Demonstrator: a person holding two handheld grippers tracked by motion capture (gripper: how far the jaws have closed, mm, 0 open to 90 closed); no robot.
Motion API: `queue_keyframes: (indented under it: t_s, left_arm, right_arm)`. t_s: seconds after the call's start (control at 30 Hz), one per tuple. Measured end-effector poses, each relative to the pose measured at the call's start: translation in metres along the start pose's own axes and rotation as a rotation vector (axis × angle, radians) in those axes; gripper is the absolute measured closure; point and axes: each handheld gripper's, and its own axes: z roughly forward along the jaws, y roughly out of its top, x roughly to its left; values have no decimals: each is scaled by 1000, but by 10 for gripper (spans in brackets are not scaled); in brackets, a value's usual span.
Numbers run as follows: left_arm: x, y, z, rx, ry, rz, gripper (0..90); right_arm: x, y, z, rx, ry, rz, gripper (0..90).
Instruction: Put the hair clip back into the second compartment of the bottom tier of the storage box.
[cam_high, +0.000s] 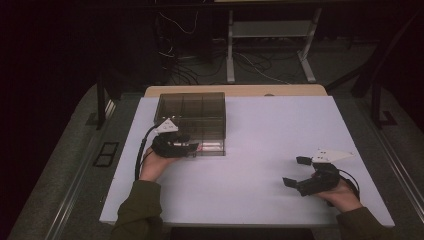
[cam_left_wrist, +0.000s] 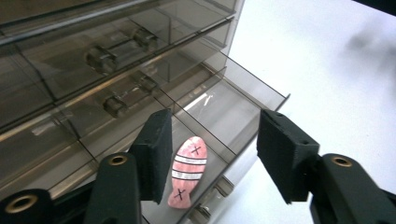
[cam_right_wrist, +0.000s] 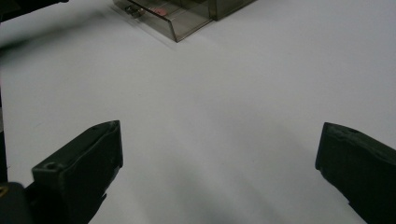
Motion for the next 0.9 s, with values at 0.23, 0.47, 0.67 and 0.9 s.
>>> queue_keyframes:
  t_s: [0.23,0.47,0.67,0.9]
  left_arm:
    - [-9,-2,-6,9,11,13,357]
    - [-14,-5,-15,-5,16,8,271]
    - [-22,-12,-24,-9,22,7,168]
    - [-29,-20,-31,-18,21,8,126]
  right_arm:
    - [0,0,0,-3,-5,2,2]
    - [-1,0,-1,-2,-8,8,2]
    - [-1,0,-1,-2,-11,8,1]
    - [-1,0,-1,-2,-13,11,2]
